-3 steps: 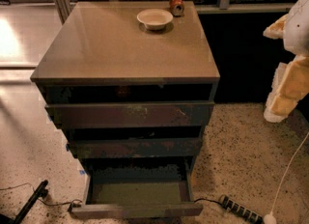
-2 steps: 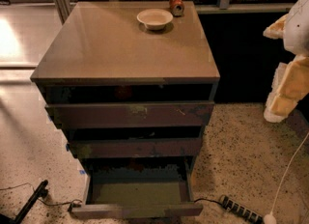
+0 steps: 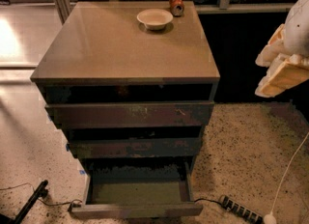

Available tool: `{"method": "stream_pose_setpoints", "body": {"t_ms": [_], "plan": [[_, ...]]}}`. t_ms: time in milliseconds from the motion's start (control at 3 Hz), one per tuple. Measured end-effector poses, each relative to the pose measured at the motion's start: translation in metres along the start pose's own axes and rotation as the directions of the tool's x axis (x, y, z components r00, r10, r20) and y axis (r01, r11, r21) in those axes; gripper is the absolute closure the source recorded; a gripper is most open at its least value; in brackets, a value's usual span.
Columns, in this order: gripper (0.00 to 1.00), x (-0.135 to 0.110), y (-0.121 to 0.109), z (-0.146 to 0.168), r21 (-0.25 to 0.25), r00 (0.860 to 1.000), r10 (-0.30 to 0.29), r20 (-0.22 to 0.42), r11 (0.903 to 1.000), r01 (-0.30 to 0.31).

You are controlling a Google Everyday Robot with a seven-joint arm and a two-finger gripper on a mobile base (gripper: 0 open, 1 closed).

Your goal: Close bottom drawer

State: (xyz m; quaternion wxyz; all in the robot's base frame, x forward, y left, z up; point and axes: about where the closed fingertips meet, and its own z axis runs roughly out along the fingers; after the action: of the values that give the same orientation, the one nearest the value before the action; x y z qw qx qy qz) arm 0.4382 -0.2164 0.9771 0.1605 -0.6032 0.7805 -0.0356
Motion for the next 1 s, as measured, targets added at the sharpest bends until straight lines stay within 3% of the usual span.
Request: {"method": "stream_pose_setpoints", "body": {"t_ms": [333,667,1000], "plan": [[0.81,0.0,0.0,0.0,0.0,1.0,0.0,0.0,1.0,0.0],[1.0,0.0,0.0,0.0,0.0,1.0,0.0,0.0,1.0,0.0],[1.0,0.0,0.0,0.0,0.0,1.0,0.0,0.0,1.0,0.0]]}}
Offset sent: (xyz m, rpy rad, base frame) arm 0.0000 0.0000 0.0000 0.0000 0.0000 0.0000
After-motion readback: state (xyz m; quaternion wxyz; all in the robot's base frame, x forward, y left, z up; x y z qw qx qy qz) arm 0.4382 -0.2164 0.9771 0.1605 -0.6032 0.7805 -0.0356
